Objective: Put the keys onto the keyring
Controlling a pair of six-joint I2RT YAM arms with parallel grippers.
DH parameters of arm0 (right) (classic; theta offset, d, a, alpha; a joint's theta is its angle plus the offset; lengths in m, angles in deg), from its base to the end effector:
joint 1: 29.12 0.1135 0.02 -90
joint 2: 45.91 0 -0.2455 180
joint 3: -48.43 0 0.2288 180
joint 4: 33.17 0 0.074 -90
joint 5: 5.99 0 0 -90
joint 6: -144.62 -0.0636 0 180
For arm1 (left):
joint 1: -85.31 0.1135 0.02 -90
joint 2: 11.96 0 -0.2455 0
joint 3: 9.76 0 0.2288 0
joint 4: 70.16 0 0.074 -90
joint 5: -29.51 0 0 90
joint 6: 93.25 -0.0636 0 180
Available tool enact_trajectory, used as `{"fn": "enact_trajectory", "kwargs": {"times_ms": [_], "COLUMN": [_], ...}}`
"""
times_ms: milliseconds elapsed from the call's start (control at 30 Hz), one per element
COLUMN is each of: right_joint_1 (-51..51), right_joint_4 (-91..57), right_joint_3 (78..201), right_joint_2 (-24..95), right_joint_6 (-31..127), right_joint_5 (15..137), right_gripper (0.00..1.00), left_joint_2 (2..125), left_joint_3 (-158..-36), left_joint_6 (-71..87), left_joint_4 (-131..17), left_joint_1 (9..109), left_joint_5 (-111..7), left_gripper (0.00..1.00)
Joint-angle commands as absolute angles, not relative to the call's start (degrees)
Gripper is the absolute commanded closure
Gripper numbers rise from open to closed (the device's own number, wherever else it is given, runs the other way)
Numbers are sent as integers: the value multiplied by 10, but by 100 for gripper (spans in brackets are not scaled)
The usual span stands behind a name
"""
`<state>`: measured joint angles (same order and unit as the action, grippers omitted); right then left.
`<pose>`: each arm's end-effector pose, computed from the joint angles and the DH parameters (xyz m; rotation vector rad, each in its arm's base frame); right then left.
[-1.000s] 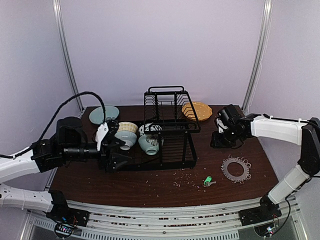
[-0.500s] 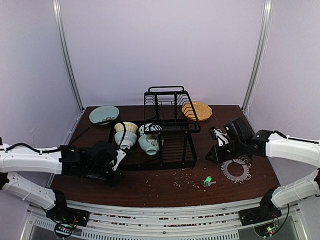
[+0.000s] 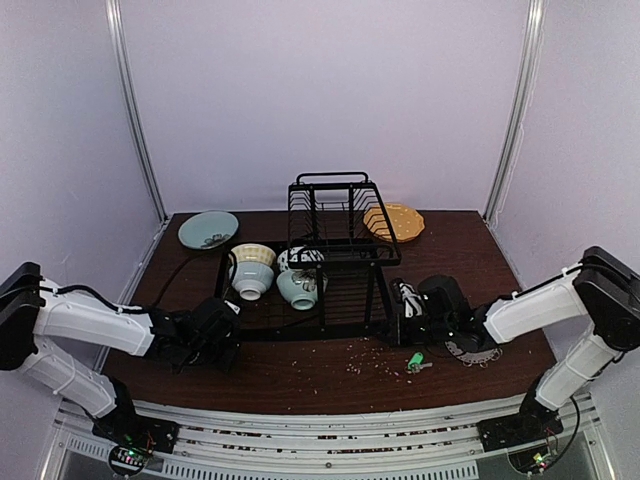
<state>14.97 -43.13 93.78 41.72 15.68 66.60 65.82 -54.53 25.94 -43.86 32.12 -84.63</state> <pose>0.1972 0.2175 0.1329 -0.3015 2.3233 1.1197 0.1570 -0.1664 0.1152 0.3717 2.4456 -0.0489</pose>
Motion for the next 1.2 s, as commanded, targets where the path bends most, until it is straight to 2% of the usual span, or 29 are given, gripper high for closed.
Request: {"fn": "enact_trajectory", "kwargs": {"times_ms": [0, 233, 400, 600, 900, 1167], "right_joint_1": [144, 120, 86, 59, 30, 24], "right_joint_4": [-487, -453, -438, -364, -329, -304], "right_joint_3": [989, 1092, 1181, 1311, 1453, 1505], "right_joint_2": [485, 570, 645, 731, 824, 846], "right_joint_6": [164, 187, 188, 210, 207, 213], "right_joint_5": [688, 685, 637, 604, 584, 595], "right_gripper": [100, 100, 100, 100, 100, 100], "left_joint_2": [674, 762, 814, 877, 966, 996], "left_joint_3": [-532, -583, -636, -722, -821, -869], "left_joint_6": [213, 156, 123, 85, 56, 44], "left_joint_4": [-556, -619, -637, -628, -626, -629], "left_joint_1": [366, 417, 481, 525, 569, 611], "left_joint_5": [-844, -818, -795, -776, -747, -753], "left_gripper": [100, 100, 100, 100, 100, 100]}}
